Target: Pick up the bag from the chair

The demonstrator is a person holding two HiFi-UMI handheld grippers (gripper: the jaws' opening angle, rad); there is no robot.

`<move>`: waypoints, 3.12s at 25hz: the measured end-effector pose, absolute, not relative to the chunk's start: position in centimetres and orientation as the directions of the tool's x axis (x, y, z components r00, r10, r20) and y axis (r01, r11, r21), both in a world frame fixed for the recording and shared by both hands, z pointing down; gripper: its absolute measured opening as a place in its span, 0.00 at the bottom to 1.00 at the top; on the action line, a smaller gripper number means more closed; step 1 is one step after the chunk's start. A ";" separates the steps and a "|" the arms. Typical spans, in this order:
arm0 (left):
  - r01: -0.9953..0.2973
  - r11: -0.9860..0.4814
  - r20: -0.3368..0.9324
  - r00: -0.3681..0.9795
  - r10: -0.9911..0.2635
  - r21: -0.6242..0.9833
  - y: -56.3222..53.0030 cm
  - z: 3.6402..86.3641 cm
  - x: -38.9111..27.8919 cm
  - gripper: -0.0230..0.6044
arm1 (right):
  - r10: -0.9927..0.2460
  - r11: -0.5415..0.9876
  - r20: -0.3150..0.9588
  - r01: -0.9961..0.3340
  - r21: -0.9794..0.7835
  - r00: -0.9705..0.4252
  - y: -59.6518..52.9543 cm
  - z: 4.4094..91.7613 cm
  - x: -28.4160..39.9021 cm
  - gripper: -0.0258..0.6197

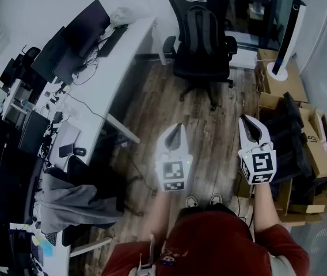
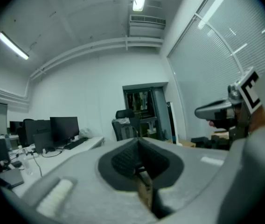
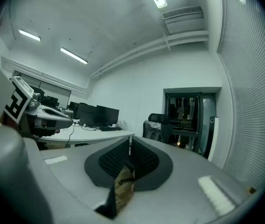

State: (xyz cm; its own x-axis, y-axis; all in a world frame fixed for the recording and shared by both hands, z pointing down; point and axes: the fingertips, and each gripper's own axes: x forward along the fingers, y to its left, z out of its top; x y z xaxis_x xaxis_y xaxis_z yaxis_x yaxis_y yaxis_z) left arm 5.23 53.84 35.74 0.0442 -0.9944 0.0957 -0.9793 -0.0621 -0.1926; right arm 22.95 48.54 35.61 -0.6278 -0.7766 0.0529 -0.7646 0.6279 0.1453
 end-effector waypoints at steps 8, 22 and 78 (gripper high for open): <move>-0.982 -0.083 0.115 0.064 -0.991 -0.167 52.9 37.7 8.2 0.03 | -0.772 0.634 0.056 -0.761 0.138 -0.633 47.7 35.7 24.9 0.07; -0.977 -0.064 0.112 0.041 -0.993 -0.204 49.5 37.5 13.4 0.03 | -0.735 0.677 0.059 -0.728 0.106 -0.675 44.7 36.7 29.2 0.06; -0.985 -0.091 0.156 0.068 -0.985 -0.147 19.1 39.4 -13.3 0.03 | -0.757 0.653 0.189 -0.728 0.209 -0.625 14.3 38.7 2.4 0.06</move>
State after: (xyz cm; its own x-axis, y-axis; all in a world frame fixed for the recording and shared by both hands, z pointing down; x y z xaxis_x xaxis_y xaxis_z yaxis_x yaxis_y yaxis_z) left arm -13.33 19.12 39.41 0.0680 -0.9855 0.1557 -0.9849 -0.0913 -0.1473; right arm 2.38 14.33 38.65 -0.6254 -0.7570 0.1893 -0.7275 0.6534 0.2093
